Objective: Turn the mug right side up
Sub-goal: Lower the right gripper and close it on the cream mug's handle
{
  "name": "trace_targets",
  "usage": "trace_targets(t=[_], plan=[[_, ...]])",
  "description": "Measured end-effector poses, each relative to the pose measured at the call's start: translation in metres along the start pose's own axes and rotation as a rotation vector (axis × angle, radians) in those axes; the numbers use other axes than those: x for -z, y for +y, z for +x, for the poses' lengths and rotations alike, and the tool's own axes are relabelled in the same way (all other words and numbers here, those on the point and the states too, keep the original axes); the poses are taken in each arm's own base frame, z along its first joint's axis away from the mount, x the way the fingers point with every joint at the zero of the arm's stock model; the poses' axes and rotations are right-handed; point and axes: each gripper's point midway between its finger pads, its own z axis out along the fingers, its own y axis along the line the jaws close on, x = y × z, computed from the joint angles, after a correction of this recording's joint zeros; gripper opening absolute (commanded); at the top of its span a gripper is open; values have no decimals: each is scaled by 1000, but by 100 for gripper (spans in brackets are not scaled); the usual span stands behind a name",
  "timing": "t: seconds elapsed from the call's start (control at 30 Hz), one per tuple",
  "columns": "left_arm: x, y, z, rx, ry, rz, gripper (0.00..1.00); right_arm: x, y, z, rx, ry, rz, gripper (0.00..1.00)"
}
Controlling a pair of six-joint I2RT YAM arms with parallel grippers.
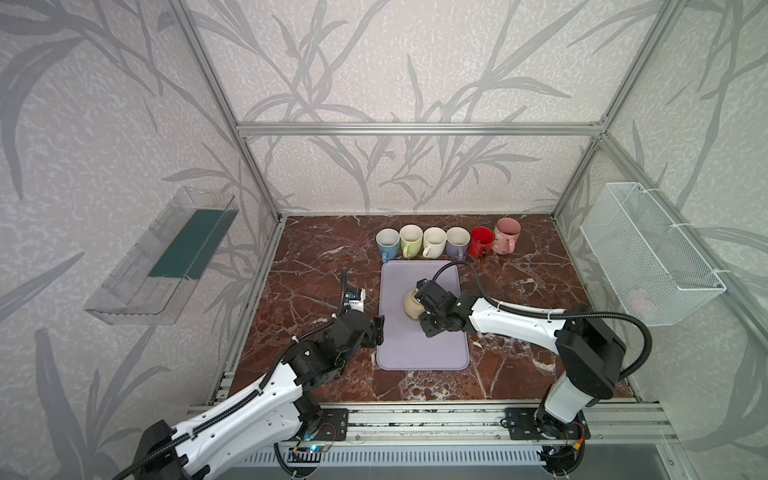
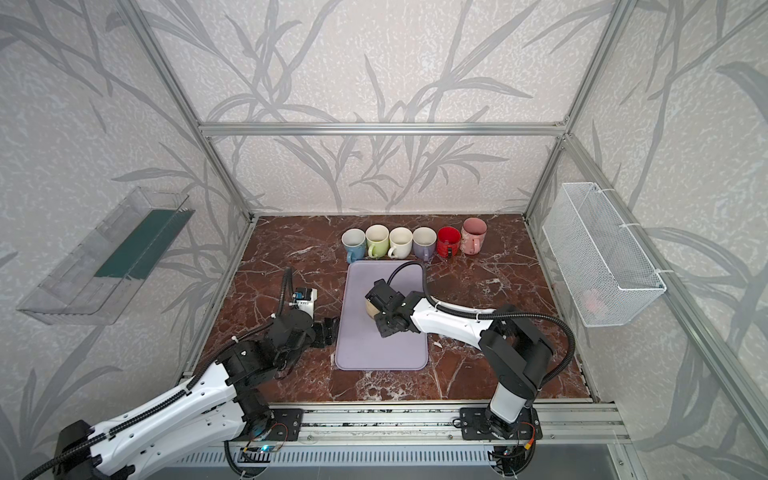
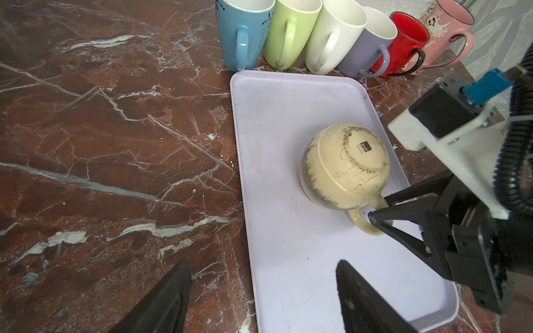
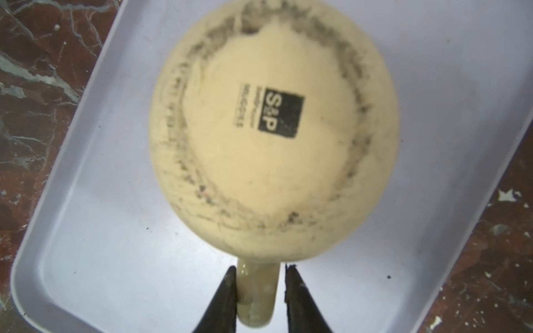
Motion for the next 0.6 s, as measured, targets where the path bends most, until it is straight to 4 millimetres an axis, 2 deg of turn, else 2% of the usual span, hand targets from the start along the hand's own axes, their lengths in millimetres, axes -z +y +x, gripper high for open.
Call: trace_targets(t=[0.3, 0.6], plan=[[0, 3, 3, 3, 1, -1, 77, -7, 0, -8, 17, 3, 27, 13], [-1, 4, 3, 7, 2, -5, 77, -10, 0, -11, 34, 7, 40, 18]])
